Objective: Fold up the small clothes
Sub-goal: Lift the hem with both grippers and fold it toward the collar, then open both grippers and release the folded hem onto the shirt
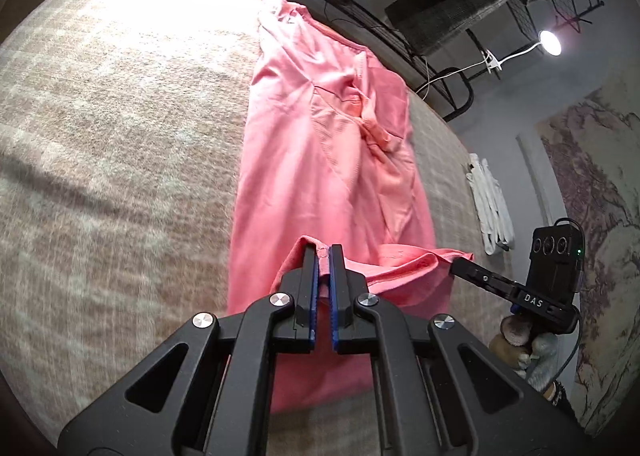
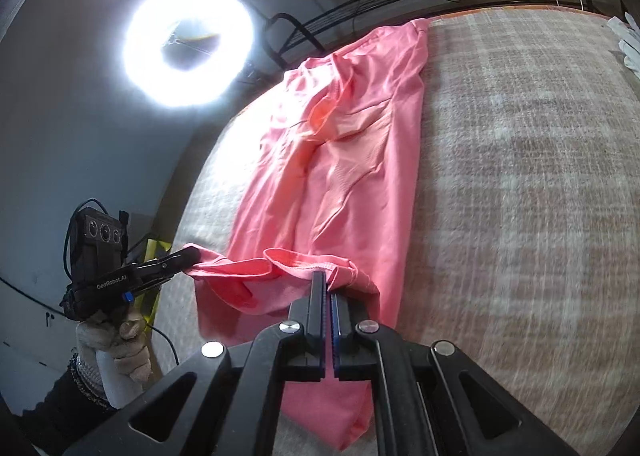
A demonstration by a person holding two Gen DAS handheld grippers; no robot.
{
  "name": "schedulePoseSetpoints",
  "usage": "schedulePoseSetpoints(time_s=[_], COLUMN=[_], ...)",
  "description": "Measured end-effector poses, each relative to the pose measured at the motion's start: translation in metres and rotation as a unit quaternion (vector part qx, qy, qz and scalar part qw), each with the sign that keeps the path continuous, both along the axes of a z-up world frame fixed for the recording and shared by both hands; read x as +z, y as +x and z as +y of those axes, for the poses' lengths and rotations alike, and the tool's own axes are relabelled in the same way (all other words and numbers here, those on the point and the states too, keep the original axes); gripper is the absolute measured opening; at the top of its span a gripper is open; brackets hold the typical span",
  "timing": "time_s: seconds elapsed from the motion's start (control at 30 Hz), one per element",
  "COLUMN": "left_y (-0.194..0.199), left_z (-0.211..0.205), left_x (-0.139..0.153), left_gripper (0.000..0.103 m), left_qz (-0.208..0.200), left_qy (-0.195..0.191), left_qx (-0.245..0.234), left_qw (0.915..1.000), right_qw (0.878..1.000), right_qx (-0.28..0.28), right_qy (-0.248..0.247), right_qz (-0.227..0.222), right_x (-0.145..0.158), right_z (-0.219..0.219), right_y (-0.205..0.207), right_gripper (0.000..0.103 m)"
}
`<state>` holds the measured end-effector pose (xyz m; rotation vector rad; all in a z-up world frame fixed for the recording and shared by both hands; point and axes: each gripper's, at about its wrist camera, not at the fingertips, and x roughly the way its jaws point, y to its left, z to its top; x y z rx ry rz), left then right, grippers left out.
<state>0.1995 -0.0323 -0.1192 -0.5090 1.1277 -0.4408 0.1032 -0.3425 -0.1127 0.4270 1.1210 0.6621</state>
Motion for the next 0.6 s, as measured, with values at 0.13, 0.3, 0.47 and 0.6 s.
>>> schedulePoseSetpoints(time_s=[0.13,0.3,0.47,0.6], left_y=[0.007,0.008,-0.011,-0.020], left_z=[0.000,0.008,-0.001,-0.021], left_x=[-0.003,0.008,0.022,0.013], left_gripper=[0.002,0.027,0.026,0.026], left_qz=[-0.005,-0.023,-0.056,-0.049], left_qy=[0.014,0.013,0.043,0.063], left_qx=[0.009,0.011,-0.040,-0.087], left_qw=[0.9998,0.9996,0.9967,0.9930], right_qw=[1.000,0.999,0.998,0.994], right_qx=[-0.005,-0.006,0.031,0.092], right_qy=[-0.004,-0.035,-0.040,-0.052], right_qz=[0.004,-0.005,-0.037,-0.037], right_x=[-0.007,-0.004,0.013,0.006], right_z=[0.000,0.003,0.008,0.028], right_y=[0.009,0.014,0.000,-0.013], right_gripper=[0.000,0.027,0.027,0.025])
